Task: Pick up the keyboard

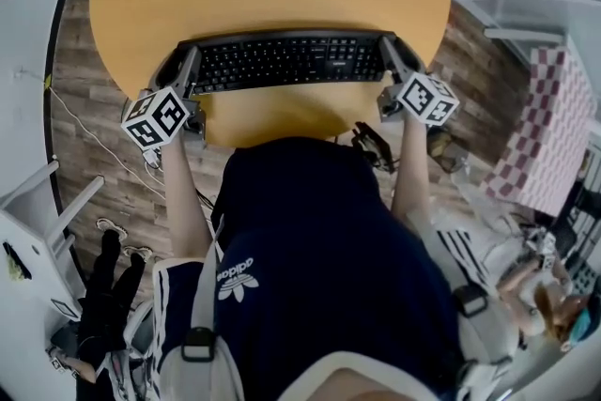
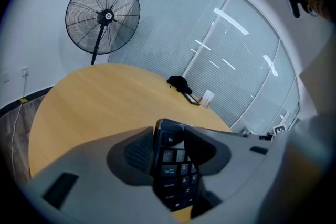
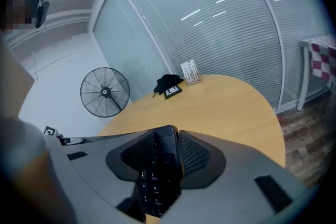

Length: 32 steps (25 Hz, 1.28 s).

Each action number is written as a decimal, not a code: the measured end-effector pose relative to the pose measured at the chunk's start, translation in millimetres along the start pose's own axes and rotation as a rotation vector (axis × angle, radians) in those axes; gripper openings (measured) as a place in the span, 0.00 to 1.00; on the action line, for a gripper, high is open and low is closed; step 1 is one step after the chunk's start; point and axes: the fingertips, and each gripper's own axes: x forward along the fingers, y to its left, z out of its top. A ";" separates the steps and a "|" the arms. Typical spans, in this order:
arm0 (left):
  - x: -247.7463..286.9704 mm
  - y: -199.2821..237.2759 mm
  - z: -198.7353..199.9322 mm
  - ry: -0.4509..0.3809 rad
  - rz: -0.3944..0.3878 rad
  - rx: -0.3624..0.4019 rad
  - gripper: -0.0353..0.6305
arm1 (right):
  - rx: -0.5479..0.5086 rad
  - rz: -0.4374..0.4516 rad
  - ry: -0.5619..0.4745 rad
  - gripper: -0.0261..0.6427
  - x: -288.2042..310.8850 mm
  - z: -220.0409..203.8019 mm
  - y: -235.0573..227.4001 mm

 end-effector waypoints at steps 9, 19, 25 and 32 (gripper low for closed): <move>-37.3 -33.1 48.9 -0.161 -0.053 0.085 0.31 | -0.097 0.046 -0.148 0.25 -40.2 52.2 36.7; -81.8 -73.8 88.3 -0.301 -0.108 0.161 0.31 | -0.144 0.038 -0.283 0.25 -99.0 93.5 68.5; -119.2 -91.9 111.3 -0.378 -0.137 0.187 0.31 | -0.182 0.031 -0.363 0.25 -137.3 117.5 98.9; -142.7 -105.2 125.9 -0.442 -0.156 0.192 0.31 | -0.233 0.040 -0.420 0.24 -161.9 133.1 116.8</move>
